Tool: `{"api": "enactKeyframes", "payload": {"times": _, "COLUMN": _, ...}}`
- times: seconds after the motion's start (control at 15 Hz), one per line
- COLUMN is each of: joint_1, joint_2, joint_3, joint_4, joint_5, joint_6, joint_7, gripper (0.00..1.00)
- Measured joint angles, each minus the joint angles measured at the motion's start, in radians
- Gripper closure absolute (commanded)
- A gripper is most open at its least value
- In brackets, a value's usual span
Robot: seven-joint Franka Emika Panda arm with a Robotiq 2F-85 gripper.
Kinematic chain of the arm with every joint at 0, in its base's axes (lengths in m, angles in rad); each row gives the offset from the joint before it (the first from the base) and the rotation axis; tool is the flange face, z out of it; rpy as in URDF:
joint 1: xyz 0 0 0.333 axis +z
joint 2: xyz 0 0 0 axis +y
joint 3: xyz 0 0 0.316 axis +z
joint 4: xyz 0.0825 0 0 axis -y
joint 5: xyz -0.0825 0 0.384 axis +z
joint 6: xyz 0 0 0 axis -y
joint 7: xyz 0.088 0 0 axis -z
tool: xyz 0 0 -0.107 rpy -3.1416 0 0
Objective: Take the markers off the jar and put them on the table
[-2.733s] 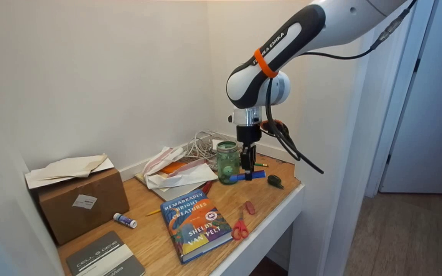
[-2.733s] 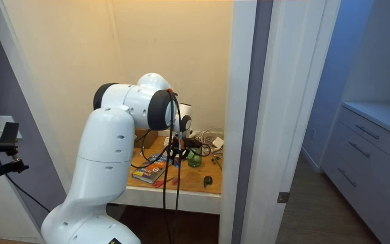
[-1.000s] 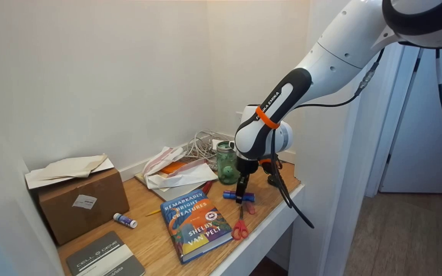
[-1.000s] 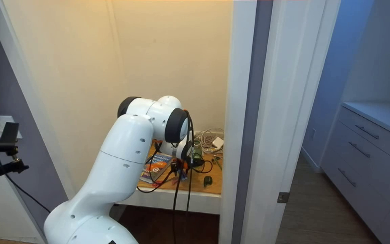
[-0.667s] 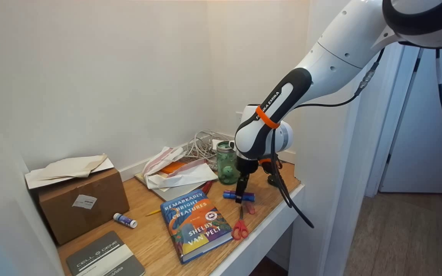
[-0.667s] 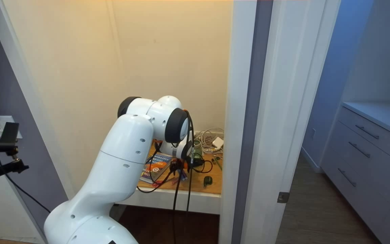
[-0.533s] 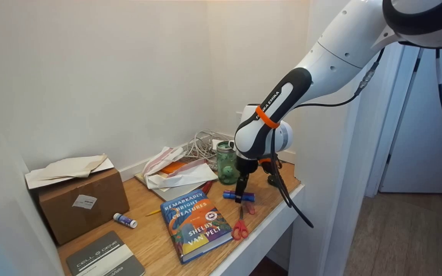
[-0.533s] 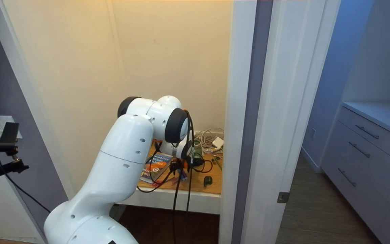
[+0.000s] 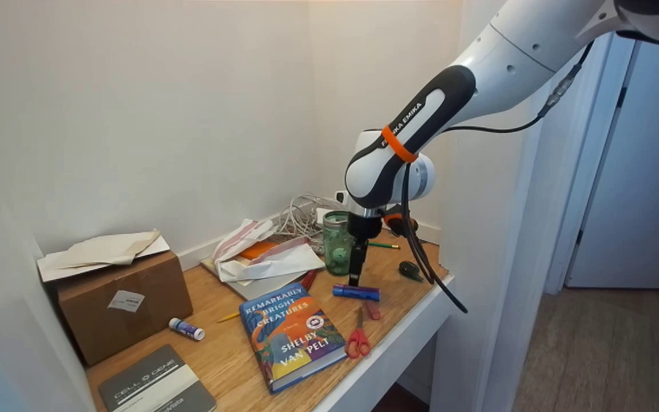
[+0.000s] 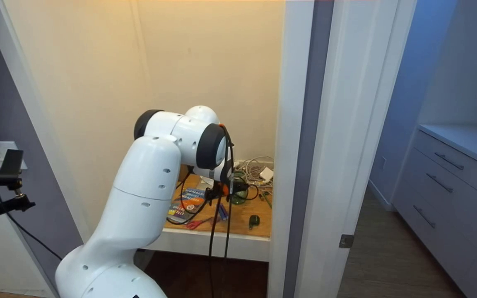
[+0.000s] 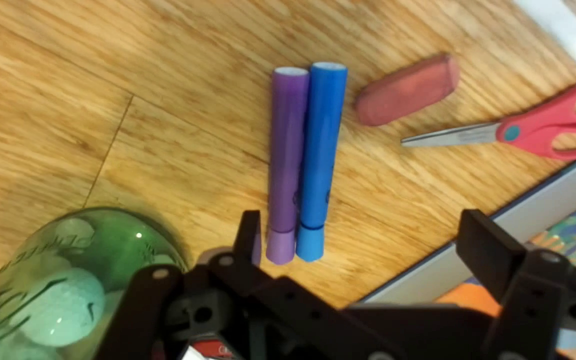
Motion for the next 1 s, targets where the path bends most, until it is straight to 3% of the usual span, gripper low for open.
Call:
{"api": "enactKeyframes", "payload": {"times": 0.53, "joint_1": 0.01, "joint_2": -0.222, "joint_3": 0.005, "joint_4": -0.006, "joint_5": 0.012, "joint_6": -0.262, "joint_7": 0.001, "gripper": 0.0}}
{"api": "enactKeyframes", "payload": {"times": 1.0, "joint_1": 0.028, "joint_2": -0.313, "joint_3": -0.006, "joint_4": -0.03, "joint_5": 0.038, "joint_6": -0.359, "joint_7": 0.043, "gripper": 0.0}}
